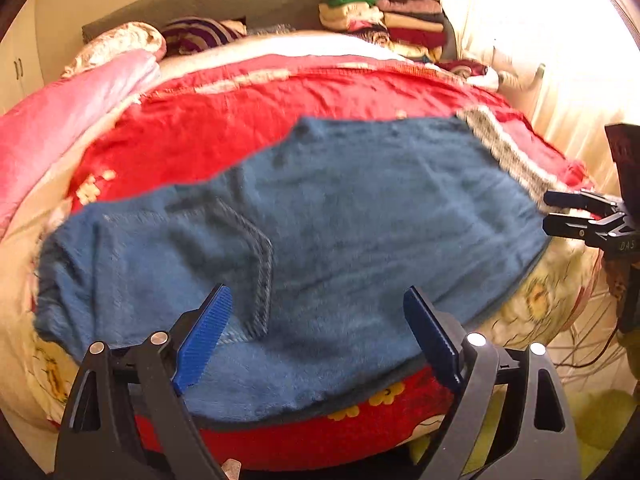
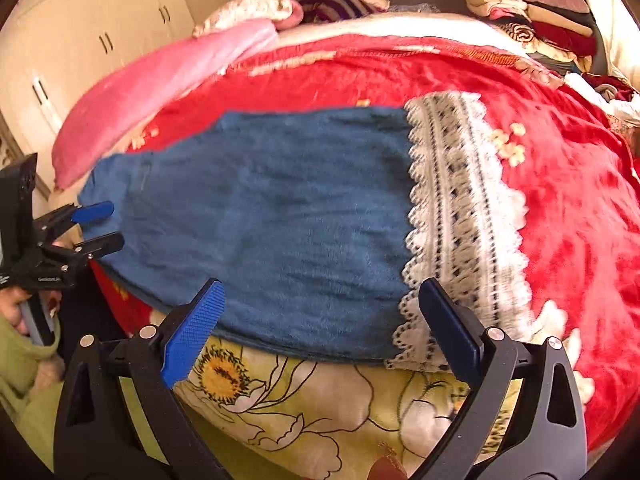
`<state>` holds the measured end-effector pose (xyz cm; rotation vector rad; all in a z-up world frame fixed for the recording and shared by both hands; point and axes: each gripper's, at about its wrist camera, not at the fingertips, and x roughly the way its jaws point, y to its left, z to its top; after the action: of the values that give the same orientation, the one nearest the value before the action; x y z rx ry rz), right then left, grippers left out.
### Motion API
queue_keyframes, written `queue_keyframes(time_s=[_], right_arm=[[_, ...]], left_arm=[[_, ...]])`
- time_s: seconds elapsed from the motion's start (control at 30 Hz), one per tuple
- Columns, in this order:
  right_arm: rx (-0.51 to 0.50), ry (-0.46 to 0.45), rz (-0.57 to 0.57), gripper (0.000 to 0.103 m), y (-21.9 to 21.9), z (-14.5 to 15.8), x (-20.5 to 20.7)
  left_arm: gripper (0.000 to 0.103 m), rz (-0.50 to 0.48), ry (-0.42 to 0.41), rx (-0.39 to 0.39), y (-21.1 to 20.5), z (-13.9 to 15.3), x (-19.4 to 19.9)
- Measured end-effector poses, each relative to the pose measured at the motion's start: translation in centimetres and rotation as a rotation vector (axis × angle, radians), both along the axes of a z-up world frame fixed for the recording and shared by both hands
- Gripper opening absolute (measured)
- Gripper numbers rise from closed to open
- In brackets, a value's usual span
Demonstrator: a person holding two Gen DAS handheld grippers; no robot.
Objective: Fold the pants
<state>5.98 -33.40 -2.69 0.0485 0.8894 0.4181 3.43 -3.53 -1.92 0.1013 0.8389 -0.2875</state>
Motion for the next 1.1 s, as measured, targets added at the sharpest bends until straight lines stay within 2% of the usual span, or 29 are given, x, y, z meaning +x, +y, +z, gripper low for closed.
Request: queue_keyframes(time_s=[0.17, 0.4, 0.7, 0.87, 1.0, 1.1], right_arm=[[-0.028, -0.073, 0.01, 0.092, -0.2, 1.9, -0.7], [-0.035, -0.126, -0.014, 0.094, -1.3, 3.4, -0.9], [-0.041, -0.176, -0.077, 0.094, -3.8, 4.6, -1.4], [-0.046, -0.191, -0.104, 0.094, -5.1, 4.9, -1.5], [-0.044, -0.201, -0.13, 0.094, -6.2, 5.0, -1.8], [-0.045, -0.199, -0.141, 0.094, -6.8, 4.8, -2.0]], left_arm=[[0.09, 0.021, -0.024, -0.041, 0.5, 1.6, -0.3], [0.09, 0.03, -0.066, -0.053, -0.1, 3.7, -0.4], [0.09, 0.014, -0.115, -0.059, -2.2, 7.1, 1.5], [0.09, -0.029, -0.111, -0.054, -4.6, 7.9, 3.2], [0.09, -0.053, -0.073, -0.083, -6.2, 7.8, 5.0], [0.09, -0.073, -0.052, -0.069, -7.9, 7.3, 6.7]])
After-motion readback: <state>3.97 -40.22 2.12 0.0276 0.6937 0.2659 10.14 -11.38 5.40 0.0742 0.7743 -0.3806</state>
